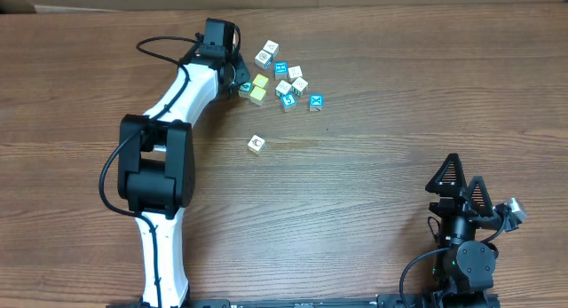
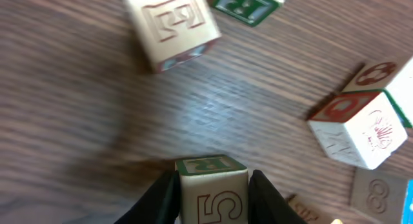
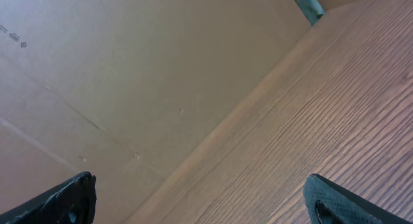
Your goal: Form a circle
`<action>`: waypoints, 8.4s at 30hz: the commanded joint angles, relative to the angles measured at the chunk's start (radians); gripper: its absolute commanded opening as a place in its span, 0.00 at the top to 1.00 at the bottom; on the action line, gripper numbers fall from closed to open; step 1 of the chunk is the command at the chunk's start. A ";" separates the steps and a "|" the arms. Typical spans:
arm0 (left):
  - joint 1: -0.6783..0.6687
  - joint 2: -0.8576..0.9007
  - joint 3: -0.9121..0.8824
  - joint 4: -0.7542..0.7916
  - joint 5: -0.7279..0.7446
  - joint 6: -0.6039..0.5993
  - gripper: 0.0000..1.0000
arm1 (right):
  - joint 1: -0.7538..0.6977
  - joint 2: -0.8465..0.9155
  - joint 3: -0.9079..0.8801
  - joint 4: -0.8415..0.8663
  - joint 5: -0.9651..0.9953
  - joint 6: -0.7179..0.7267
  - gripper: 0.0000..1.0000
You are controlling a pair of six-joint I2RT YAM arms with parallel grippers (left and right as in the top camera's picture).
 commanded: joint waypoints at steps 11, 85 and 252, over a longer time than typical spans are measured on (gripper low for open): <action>0.025 -0.121 0.018 -0.242 0.001 0.158 0.78 | -0.004 -0.011 -0.010 0.000 0.006 0.000 0.00; 0.018 -0.111 -0.094 -0.291 0.009 0.313 0.62 | -0.004 -0.011 -0.010 0.000 0.006 0.000 0.00; -0.373 -0.144 -0.153 -0.408 -0.153 0.297 0.73 | -0.004 -0.011 -0.010 0.000 0.006 0.000 0.00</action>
